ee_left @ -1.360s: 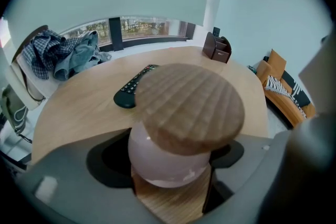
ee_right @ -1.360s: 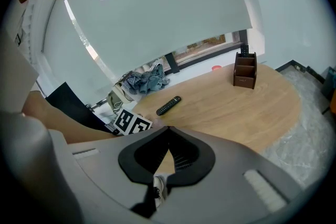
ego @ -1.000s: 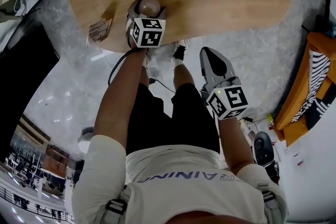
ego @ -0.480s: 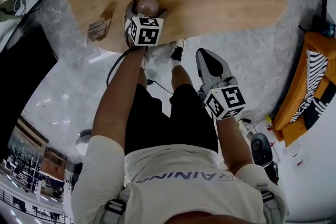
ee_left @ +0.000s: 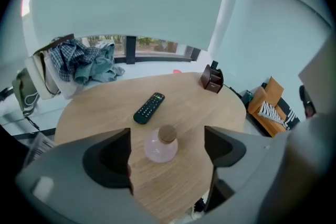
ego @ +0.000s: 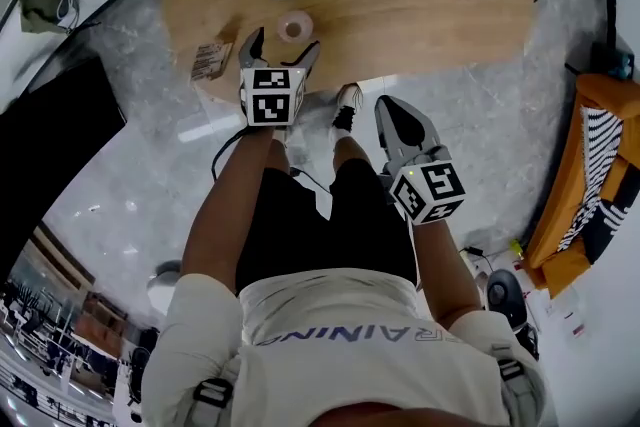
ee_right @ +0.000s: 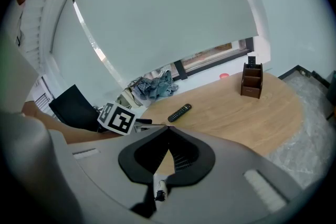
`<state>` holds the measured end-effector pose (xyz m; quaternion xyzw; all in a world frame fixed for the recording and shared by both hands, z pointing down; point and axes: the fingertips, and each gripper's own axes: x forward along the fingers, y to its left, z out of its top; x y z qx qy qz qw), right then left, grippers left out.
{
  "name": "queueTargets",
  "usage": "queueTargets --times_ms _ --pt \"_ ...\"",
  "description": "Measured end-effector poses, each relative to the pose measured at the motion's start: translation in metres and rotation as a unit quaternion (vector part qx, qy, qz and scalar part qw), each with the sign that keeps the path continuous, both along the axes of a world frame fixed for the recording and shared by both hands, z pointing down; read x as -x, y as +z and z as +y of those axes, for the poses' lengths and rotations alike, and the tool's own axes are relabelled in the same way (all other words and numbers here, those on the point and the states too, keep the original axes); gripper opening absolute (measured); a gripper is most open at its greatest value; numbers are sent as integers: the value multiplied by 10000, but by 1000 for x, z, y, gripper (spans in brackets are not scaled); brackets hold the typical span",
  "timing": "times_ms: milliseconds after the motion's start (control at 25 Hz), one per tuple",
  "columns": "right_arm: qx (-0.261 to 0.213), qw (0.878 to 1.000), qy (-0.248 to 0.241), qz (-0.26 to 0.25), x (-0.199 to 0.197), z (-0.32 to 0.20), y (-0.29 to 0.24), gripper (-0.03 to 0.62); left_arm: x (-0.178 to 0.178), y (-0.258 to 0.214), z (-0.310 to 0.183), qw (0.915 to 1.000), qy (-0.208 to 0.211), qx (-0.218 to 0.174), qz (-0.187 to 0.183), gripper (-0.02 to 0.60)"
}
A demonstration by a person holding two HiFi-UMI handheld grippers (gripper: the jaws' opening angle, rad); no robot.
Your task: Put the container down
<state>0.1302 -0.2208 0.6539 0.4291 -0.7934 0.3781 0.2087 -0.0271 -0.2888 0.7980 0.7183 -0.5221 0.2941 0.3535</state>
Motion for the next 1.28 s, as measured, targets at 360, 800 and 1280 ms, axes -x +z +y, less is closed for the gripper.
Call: queueTargets --times_ms 360,800,1280 --pt "-712 9961 -489 152 20 -16 -66 15 44 -184 11 9872 -635 -1464 -49 158" --pt "-1744 9822 -678 169 31 -30 -216 15 91 -392 85 9567 -1322 -2580 -258 2" --pt "-2898 9548 -643 -169 43 -45 -375 15 101 -535 104 9303 -1406 -3387 72 2"
